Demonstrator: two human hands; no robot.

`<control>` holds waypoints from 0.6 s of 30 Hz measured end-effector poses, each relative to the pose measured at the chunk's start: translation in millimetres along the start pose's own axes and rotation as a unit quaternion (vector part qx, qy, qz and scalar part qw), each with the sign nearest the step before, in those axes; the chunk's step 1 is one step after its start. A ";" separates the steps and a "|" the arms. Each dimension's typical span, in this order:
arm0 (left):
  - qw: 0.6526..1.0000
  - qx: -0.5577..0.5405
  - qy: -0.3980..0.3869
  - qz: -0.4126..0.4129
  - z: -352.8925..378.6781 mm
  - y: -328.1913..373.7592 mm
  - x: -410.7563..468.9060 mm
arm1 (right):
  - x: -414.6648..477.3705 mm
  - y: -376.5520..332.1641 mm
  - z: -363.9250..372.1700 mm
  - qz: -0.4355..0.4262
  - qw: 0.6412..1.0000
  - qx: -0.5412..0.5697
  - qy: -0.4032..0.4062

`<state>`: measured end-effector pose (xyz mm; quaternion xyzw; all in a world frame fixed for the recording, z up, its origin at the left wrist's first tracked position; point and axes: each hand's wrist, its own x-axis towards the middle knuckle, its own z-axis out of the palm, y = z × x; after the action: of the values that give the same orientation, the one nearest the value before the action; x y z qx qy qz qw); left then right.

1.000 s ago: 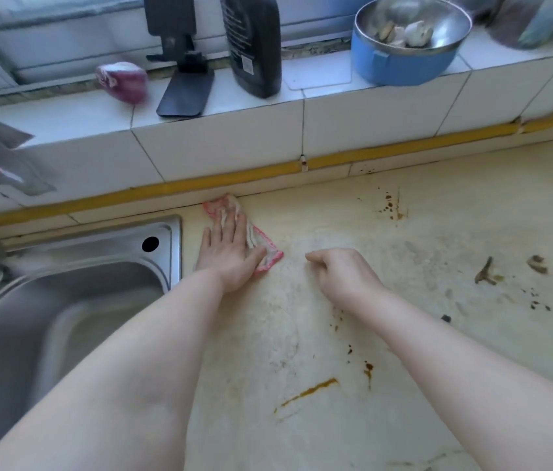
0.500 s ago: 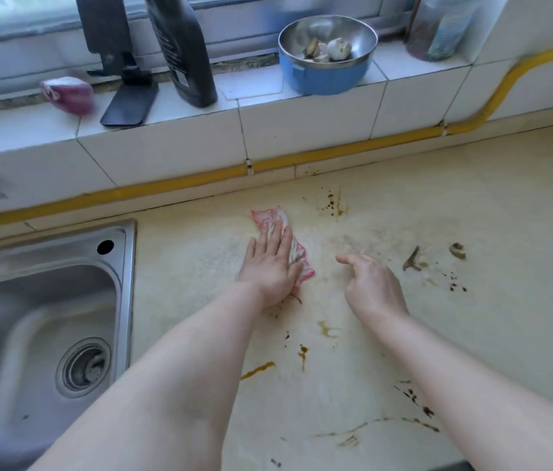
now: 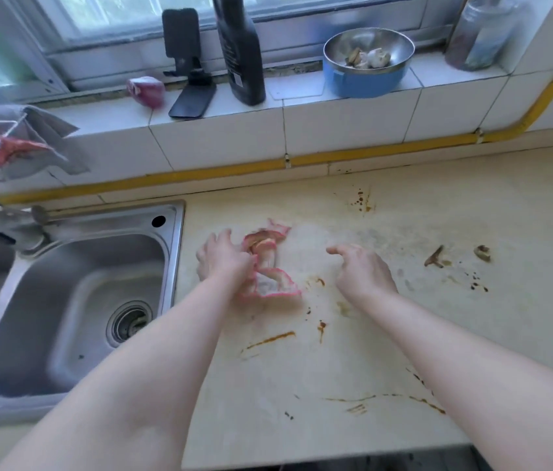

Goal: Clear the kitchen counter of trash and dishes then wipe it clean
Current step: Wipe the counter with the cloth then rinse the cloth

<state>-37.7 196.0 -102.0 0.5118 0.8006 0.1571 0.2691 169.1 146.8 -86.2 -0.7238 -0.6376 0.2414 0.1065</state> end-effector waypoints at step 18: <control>0.984 0.144 -0.016 0.102 -10.8 -78.9 -6.1 | 2.6 -1.3 21.9 -0.029 0.999 -0.001 -0.016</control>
<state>-100.0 157.0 -133.2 0.6264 0.7543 0.0591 0.1878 157.5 146.1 -105.1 -0.7013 -0.6600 0.2492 0.1020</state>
